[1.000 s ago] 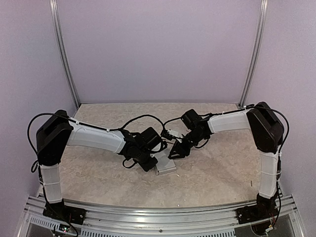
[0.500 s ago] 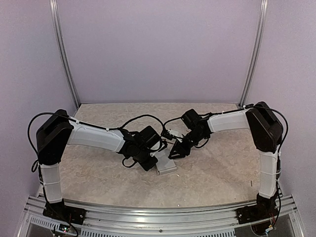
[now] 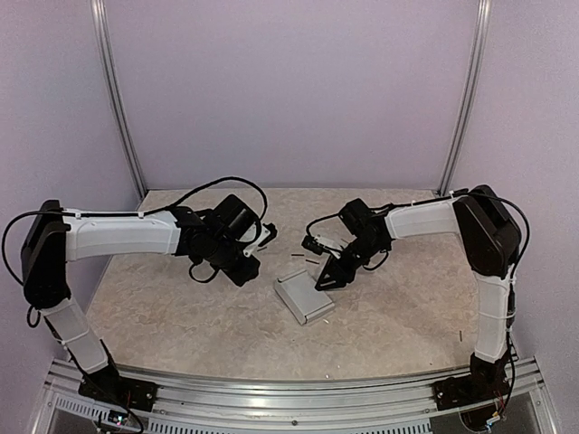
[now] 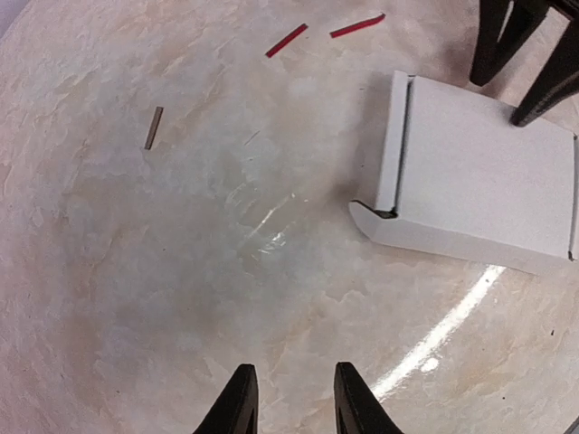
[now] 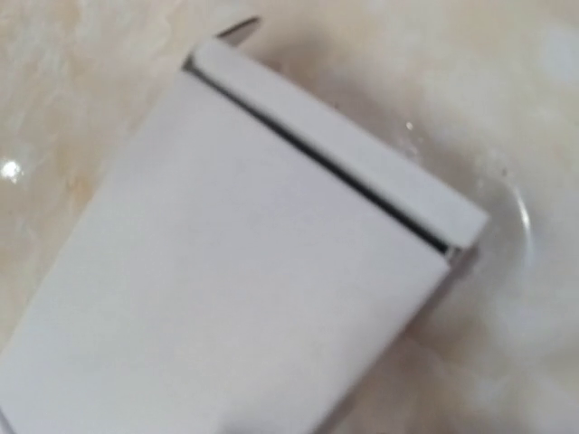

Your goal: Fold the paper box

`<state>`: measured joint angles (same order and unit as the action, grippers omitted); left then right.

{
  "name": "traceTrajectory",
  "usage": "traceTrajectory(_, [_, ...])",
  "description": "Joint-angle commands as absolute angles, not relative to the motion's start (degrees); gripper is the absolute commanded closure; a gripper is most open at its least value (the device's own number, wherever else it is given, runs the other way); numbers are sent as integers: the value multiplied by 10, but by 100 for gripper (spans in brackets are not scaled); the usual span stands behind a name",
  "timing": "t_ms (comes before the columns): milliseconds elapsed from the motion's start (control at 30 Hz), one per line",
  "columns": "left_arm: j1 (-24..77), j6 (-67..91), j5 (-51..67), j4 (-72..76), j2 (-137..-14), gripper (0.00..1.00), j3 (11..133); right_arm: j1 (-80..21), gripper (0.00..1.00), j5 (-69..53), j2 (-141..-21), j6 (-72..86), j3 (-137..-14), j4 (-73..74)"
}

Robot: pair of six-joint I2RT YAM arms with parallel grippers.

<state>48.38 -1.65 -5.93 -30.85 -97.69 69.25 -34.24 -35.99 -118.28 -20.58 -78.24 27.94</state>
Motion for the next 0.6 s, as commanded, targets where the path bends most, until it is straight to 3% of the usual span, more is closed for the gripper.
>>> traceTrajectory(0, [454, -39, -41, -323, -1029, 71, 706, -331, 64, -306, -1183, -217, -776, 338])
traceTrajectory(333, [474, -34, -8, -320, -1122, 74, 755, -325, 62, -308, -1156, -220, -774, 344])
traceTrajectory(567, [489, -28, -23, -291, -1100, 60, 737, -324, 60, -315, -1164, -223, -781, 351])
